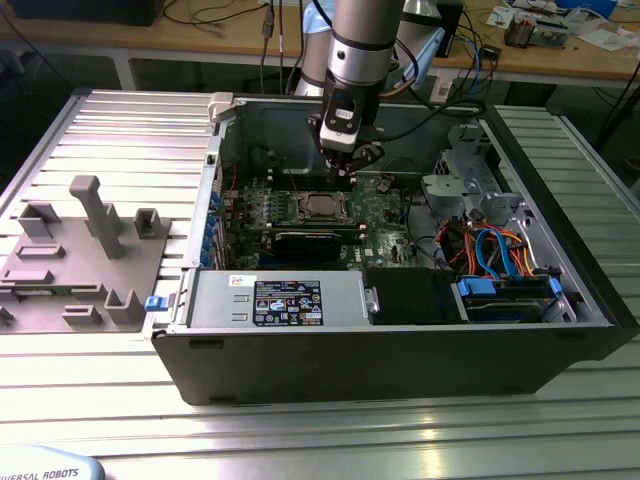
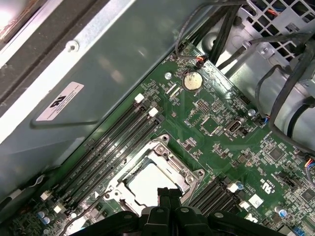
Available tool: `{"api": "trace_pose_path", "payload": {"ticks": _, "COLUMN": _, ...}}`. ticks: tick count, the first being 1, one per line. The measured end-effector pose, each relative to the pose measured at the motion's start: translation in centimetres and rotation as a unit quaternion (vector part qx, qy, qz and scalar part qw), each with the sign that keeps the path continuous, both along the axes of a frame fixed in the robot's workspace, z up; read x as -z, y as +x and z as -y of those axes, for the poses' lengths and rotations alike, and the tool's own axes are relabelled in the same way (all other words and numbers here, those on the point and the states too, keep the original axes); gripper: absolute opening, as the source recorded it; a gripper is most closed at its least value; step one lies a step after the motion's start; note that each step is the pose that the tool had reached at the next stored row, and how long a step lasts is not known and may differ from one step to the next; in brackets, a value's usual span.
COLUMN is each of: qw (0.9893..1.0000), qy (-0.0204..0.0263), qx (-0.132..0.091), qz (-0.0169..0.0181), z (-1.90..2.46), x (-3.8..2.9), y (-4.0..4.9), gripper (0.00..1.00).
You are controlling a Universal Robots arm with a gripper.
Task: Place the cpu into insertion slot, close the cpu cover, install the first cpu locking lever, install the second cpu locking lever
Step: 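Install the first cpu locking lever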
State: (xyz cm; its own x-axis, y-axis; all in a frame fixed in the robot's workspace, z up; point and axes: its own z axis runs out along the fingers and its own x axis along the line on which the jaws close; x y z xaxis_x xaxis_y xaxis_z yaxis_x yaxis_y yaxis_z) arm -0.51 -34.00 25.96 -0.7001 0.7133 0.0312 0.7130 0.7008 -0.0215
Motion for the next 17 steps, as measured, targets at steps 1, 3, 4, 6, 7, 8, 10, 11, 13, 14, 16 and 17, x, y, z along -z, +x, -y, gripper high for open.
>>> {"api": "trace_pose_path", "payload": {"ticks": 1, "qw": 1.0, "qy": 0.0, "qx": -0.001, "qz": 0.0, "z": 0.0, "x": 0.0, "y": 0.0, "gripper": 0.11}}
{"api": "trace_pose_path", "payload": {"ticks": 3, "qw": 1.0, "qy": 0.0, "qx": -0.004, "qz": 0.0, "z": 0.0, "x": 0.0, "y": 0.0, "gripper": 0.11}}
{"api": "trace_pose_path", "payload": {"ticks": 4, "qw": 1.0, "qy": 0.0, "qx": -0.006, "qz": 0.0, "z": 0.0, "x": 0.0, "y": 0.0, "gripper": 0.11}}
{"api": "trace_pose_path", "payload": {"ticks": 6, "qw": 1.0, "qy": 0.0, "qx": -0.008, "qz": 0.0, "z": 0.0, "x": 0.0, "y": 0.0, "gripper": 0.11}}
{"api": "trace_pose_path", "payload": {"ticks": 7, "qw": 1.0, "qy": 0.0, "qx": -0.009, "qz": 0.0, "z": 0.0, "x": 0.0, "y": 0.0, "gripper": 0.11}}
{"api": "trace_pose_path", "payload": {"ticks": 8, "qw": 0.9999, "qy": 0.0, "qx": -0.01, "qz": 0.0, "z": 0.0, "x": 0.0, "y": 0.0, "gripper": 0.11}}
{"api": "trace_pose_path", "payload": {"ticks": 10, "qw": 0.9999, "qy": 0.0, "qx": -0.013, "qz": 0.0, "z": 0.0, "x": 0.0, "y": 0.0, "gripper": 0.11}}
{"api": "trace_pose_path", "payload": {"ticks": 11, "qw": 0.9999, "qy": 0.0, "qx": -0.015, "qz": 0.0, "z": 0.0, "x": 0.0, "y": 0.0, "gripper": 0.11}}
{"api": "trace_pose_path", "payload": {"ticks": 13, "qw": 0.9999, "qy": 0.0, "qx": -0.017, "qz": 0.0, "z": 0.0, "x": 0.0, "y": 0.0, "gripper": 0.11}}
{"api": "trace_pose_path", "payload": {"ticks": 14, "qw": 0.9998, "qy": 0.0, "qx": -0.018, "qz": 0.0, "z": 0.0, "x": 0.0, "y": 0.0, "gripper": 0.11}}
{"api": "trace_pose_path", "payload": {"ticks": 16, "qw": 0.9998, "qy": 0.0, "qx": -0.021, "qz": 0.0, "z": 0.0, "x": 0.0, "y": 0.0, "gripper": 0.11}}
{"api": "trace_pose_path", "payload": {"ticks": 17, "qw": 0.9998, "qy": 0.0, "qx": -0.022, "qz": 0.0, "z": 0.0, "x": 0.0, "y": 0.0, "gripper": 0.11}}
